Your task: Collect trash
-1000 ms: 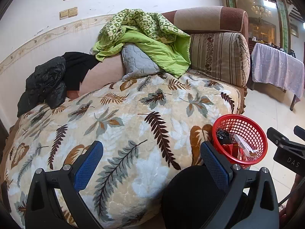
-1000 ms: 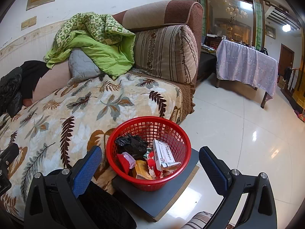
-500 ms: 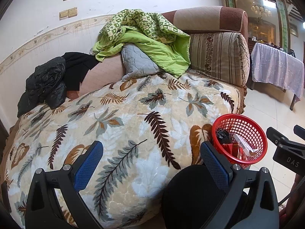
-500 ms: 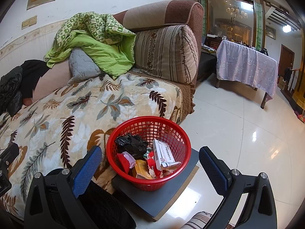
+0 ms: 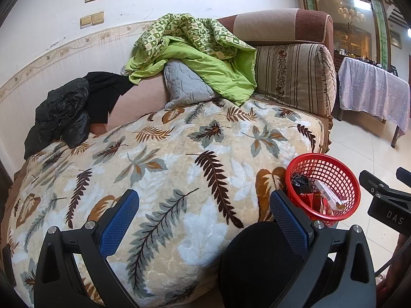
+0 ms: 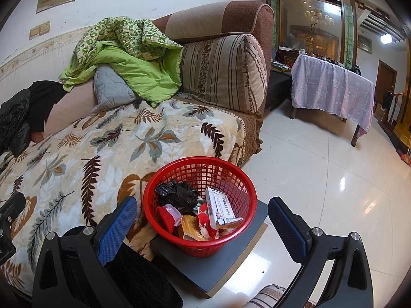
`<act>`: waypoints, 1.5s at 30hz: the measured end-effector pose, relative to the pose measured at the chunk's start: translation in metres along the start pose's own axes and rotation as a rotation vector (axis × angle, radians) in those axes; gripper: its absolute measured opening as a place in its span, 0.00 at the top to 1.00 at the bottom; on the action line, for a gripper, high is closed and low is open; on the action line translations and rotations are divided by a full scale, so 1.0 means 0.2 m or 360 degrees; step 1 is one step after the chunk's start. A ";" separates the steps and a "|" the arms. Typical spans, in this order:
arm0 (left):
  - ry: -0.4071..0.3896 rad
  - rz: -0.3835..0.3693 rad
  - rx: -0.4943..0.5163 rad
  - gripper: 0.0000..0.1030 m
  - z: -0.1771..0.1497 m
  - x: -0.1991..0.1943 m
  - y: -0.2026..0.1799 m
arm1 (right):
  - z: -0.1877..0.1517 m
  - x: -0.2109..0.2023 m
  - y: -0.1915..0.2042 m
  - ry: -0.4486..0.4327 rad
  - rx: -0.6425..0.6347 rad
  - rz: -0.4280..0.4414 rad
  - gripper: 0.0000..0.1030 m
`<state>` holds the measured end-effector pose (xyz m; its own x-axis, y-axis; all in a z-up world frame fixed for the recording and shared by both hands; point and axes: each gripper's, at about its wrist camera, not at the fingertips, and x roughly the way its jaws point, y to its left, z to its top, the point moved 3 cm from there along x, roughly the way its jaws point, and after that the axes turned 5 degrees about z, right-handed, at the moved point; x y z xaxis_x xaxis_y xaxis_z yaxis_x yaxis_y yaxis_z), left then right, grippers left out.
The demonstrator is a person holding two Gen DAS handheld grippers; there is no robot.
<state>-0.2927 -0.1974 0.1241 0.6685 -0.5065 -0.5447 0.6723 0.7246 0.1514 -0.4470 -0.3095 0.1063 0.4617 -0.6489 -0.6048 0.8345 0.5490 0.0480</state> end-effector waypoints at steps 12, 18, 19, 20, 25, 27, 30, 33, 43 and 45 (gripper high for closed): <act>-0.0005 0.0009 -0.0002 0.02 0.00 0.00 0.00 | 0.00 0.00 0.00 0.0000 -0.0001 0.0000 0.00; -0.0006 0.0009 -0.0004 0.02 0.00 0.00 -0.01 | 0.00 0.00 0.00 -0.0001 -0.0001 0.0001 0.00; -0.0007 0.0010 -0.0003 0.02 0.00 -0.01 -0.01 | 0.00 0.00 0.00 -0.0001 -0.0001 0.0001 0.00; -0.0007 0.0010 -0.0003 0.02 0.00 -0.01 -0.01 | 0.00 0.00 0.00 -0.0001 -0.0001 0.0001 0.00; -0.0009 0.0011 -0.0005 0.02 0.00 -0.01 -0.01 | 0.00 0.00 0.00 -0.0001 -0.0002 0.0001 0.00; -0.0009 0.0009 -0.0005 0.02 0.00 -0.01 -0.01 | 0.00 0.00 0.00 -0.0003 -0.0002 0.0000 0.00; -0.0013 0.0013 -0.0007 0.02 0.00 -0.01 -0.01 | 0.00 0.00 0.00 -0.0004 -0.0006 0.0001 0.00; -0.0013 0.0011 -0.0007 0.02 0.00 -0.01 -0.01 | 0.00 0.00 0.00 -0.0008 -0.0008 0.0002 0.00; -0.0016 0.0012 -0.0010 0.02 0.00 -0.02 0.00 | 0.02 -0.01 0.01 -0.0016 -0.0042 0.0008 0.00; -0.0017 0.0012 -0.0010 0.02 -0.01 -0.02 0.00 | 0.02 -0.01 0.01 -0.0015 -0.0051 0.0010 0.00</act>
<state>-0.2953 -0.1953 0.1248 0.6767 -0.5061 -0.5348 0.6654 0.7312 0.1501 -0.4444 -0.3092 0.1113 0.4698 -0.6501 -0.5972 0.8215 0.5696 0.0262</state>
